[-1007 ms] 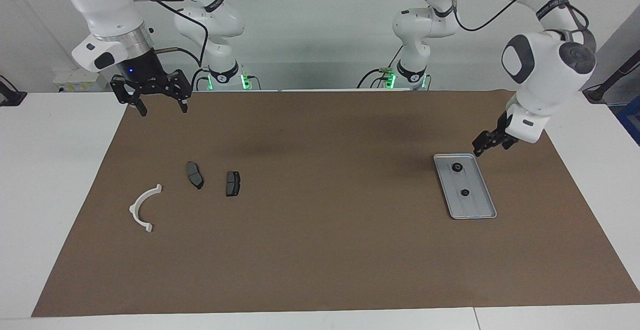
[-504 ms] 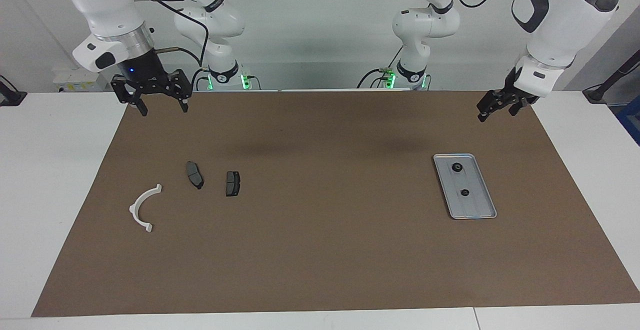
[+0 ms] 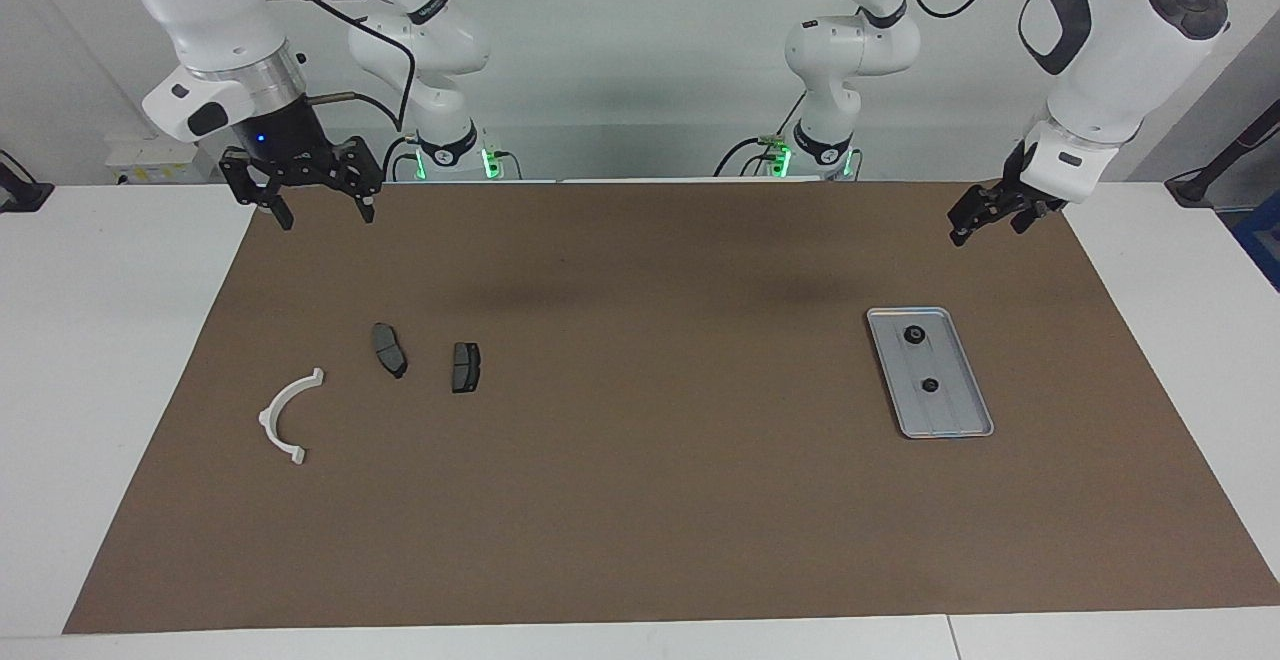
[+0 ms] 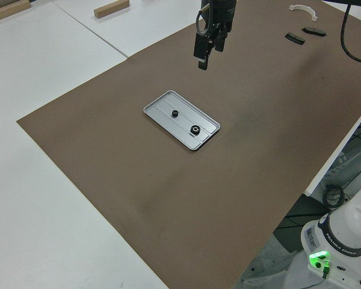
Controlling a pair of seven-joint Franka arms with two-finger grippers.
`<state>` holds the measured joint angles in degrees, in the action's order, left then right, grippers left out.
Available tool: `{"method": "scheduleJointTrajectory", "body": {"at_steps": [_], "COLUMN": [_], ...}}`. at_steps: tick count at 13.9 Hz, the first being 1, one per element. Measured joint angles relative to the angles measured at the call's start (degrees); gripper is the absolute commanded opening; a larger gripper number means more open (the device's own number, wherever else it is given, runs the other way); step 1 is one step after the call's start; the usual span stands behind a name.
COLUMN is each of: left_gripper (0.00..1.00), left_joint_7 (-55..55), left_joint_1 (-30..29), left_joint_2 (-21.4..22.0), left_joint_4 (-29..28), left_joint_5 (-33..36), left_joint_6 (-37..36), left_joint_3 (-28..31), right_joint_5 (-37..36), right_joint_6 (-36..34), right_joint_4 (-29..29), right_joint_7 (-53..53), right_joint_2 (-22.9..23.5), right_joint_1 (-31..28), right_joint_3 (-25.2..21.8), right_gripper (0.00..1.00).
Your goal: Pick bearing gear from pile to tray
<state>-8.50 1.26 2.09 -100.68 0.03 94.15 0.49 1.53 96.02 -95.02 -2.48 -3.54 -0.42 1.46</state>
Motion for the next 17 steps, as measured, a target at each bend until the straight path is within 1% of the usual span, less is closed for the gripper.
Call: {"method": "scheduleJointTrajectory", "body": {"at_steps": [5,10,17], "left_gripper": [1.00,1.00,1.00], "left_joint_7": [0.09,0.09,0.11], "left_joint_1": [0.03,0.03,0.04], "left_joint_2": [0.00,0.01,0.01], "left_joint_4": [0.34,2.41,2.51], "left_joint_5": [0.00,0.00,0.00], "left_joint_6": [0.73,0.79,0.79], "left_joint_3": [-0.08,-0.01,-0.42], "right_joint_5": [-0.01,-0.46,-0.48], "right_joint_6": [-0.23,-0.23,-0.23], "right_joint_4": [0.00,0.00,0.00], "right_joint_7": [0.00,0.00,0.00], "right_joint_2": [-0.06,-0.09,-0.20], "right_joint_1": [-0.02,-0.02,-0.02], "right_joint_3": [-0.12,-0.12,-0.12], "right_gripper": [1.00,1.00,1.00]}}
